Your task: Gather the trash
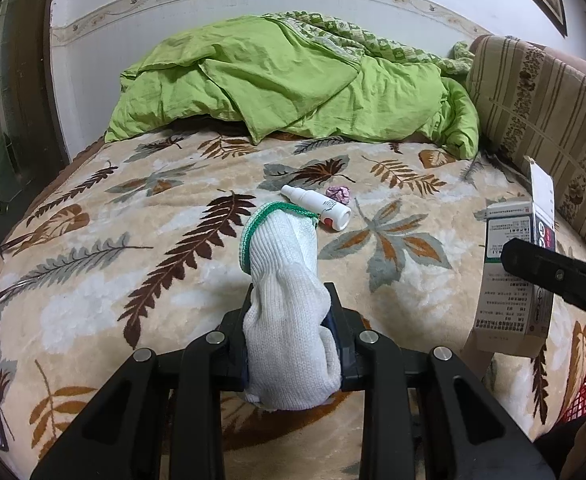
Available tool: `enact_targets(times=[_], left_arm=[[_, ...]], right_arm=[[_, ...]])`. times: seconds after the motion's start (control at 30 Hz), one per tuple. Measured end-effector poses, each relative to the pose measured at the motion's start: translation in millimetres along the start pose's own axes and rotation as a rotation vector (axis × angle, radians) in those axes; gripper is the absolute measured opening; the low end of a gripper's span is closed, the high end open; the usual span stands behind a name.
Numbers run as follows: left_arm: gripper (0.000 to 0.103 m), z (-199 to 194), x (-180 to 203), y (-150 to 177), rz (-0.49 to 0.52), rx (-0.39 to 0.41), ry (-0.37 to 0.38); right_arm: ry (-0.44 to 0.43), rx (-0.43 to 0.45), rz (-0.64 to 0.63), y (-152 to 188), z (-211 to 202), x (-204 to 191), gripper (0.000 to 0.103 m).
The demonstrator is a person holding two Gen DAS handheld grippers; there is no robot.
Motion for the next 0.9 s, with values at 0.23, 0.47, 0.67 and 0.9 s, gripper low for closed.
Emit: enact_targets(times=[0.23,0.47,0.67,0.9], left_arm=[[0.028,-27.7,26.0,-3.5,0.04,0.045,0.116],[0.028,-54.4,68.6,2.2,0.091,0.052,0.197],[0.028,-77.0,103.0,7.8,0.146,0.057,0.24],[0.028,-98.5,133.8,11.0,0.185,0.047,0.284]], right_arm=[[-0.024,0.019,0.054,2.5,-36.6,11.9,0.038],[-0.019,0.042,0.106,18.9,-94.9,32.1,0.038],[-0.005,0.065,0.136,27.6,-125.1,45.6,0.038],[-0.022,0.115,0.168,29.7,-157.0,54.8,0.038]])
Point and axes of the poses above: each gripper's, at about its wrist camera, not at the fingertips, and z roughly the way its jaws point, x to its right, y to its underside, the point moved 4 cm from there along z, roughly the way its jaws point, and after that the axes turned 3 degrees about -x, right-handed, at the moved point
